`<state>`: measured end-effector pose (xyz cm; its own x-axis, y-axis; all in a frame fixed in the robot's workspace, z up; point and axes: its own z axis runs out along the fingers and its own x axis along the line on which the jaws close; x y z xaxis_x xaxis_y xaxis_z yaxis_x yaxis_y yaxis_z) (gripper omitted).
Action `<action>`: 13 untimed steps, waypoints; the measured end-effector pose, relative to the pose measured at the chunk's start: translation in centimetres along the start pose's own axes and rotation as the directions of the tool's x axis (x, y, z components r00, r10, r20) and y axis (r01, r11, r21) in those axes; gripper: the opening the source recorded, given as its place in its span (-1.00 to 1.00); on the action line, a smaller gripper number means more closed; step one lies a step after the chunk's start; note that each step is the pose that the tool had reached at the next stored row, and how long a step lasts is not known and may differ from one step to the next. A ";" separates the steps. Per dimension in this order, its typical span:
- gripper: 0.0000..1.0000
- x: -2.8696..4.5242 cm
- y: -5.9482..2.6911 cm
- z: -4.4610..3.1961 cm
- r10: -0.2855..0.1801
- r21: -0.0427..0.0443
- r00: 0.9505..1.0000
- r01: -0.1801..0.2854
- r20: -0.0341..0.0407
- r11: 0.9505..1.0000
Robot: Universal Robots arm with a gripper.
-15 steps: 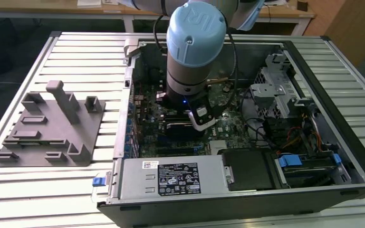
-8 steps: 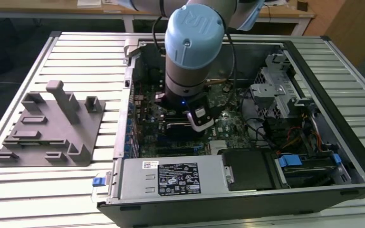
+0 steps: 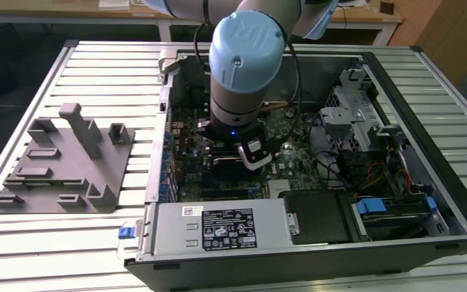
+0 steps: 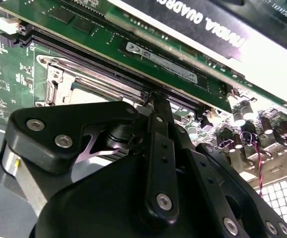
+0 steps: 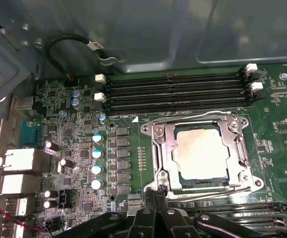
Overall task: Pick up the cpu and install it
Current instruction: 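Install the second cpu locking lever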
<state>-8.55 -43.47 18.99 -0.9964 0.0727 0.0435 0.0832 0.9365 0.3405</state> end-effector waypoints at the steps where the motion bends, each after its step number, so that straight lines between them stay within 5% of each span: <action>1: -0.79 0.02 0.00 0.03 0.000 -0.001 1.000 0.000 0.000 1.000; 13: -0.79 0.45 -0.13 0.49 0.002 -0.012 1.000 -0.002 0.000 1.000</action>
<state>-9.01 -43.40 18.51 -0.9962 0.0743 0.0444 0.0852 0.9321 0.3520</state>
